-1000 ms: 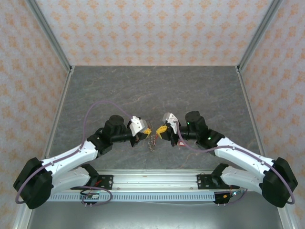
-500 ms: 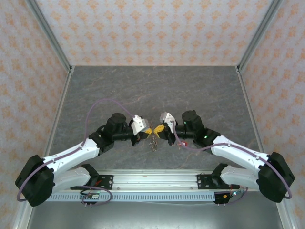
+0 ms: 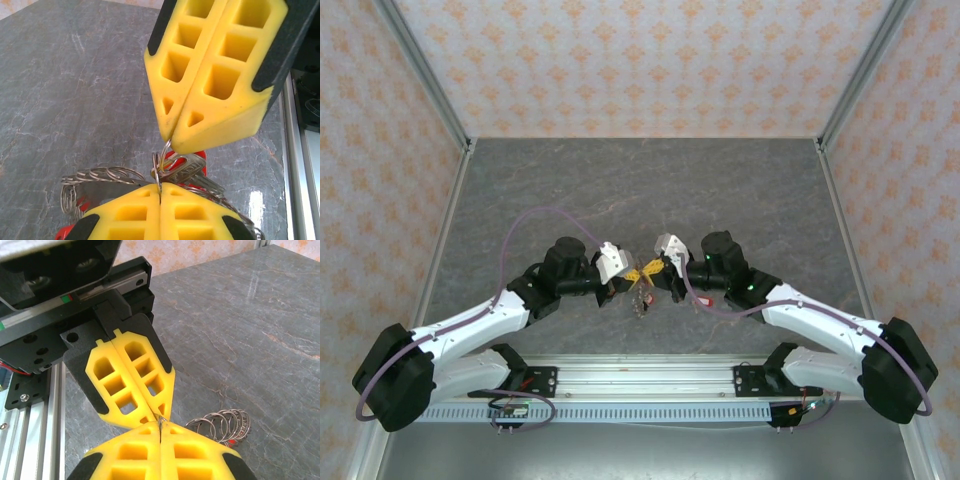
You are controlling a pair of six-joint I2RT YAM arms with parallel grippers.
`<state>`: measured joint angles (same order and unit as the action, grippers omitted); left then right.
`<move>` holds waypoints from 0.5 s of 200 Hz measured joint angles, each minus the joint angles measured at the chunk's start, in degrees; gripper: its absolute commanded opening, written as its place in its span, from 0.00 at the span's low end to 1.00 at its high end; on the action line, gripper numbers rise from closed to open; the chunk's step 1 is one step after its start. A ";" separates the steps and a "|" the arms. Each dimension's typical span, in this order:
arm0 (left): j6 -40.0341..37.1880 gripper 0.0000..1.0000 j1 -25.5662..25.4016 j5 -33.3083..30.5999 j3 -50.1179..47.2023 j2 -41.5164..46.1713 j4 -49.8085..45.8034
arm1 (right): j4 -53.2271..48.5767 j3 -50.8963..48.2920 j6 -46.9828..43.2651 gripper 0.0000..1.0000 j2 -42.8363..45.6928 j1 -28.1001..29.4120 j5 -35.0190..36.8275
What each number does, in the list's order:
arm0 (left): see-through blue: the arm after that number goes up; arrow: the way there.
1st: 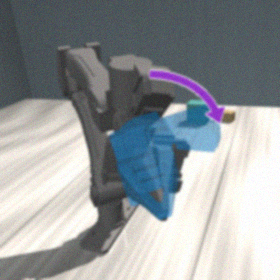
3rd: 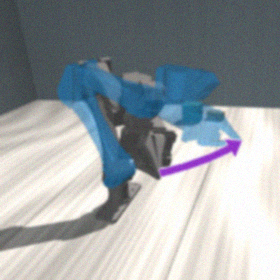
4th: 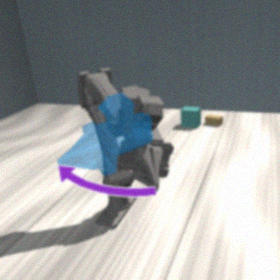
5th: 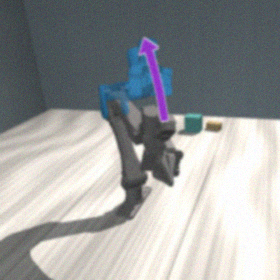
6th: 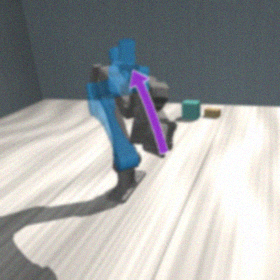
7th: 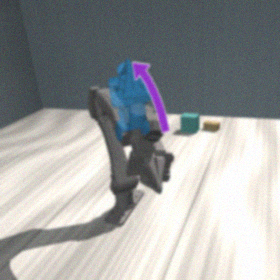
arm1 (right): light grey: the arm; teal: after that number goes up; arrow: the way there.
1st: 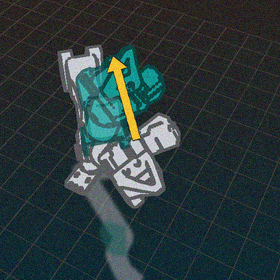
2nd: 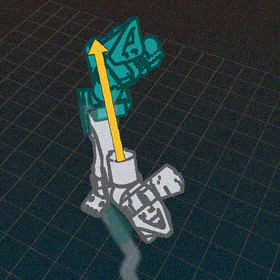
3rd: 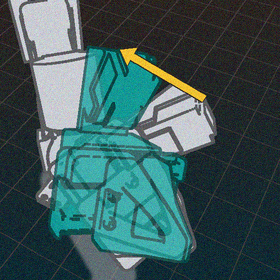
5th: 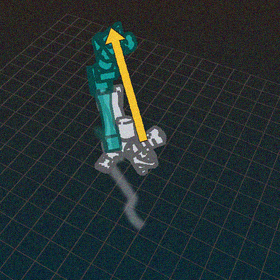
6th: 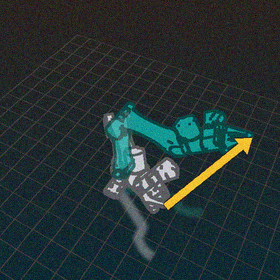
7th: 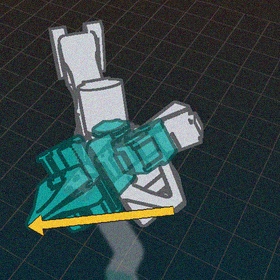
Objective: Put the keys on the keyring
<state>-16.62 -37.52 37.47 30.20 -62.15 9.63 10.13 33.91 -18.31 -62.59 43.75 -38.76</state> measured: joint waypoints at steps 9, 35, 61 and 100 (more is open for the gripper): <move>0.00 0.00 0.00 0.00 0.02 0.00 0.02 | -0.24 0.17 -0.04 0.00 0.00 0.00 0.26; 0.00 0.00 0.00 0.02 0.20 -0.26 0.02 | -0.28 0.55 -0.20 0.00 0.00 0.00 1.57; 0.02 0.00 0.00 0.04 0.22 -0.52 0.02 | -3.10 1.81 -0.46 0.00 -0.17 0.15 4.09; 0.00 0.00 0.00 0.04 0.28 -0.66 0.02 | -6.51 2.47 -1.16 0.00 -0.26 0.26 6.54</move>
<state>-16.62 -37.52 37.52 30.48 -62.81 9.65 3.62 36.38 -19.46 -62.85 44.01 -32.23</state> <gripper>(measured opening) 0.043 0.040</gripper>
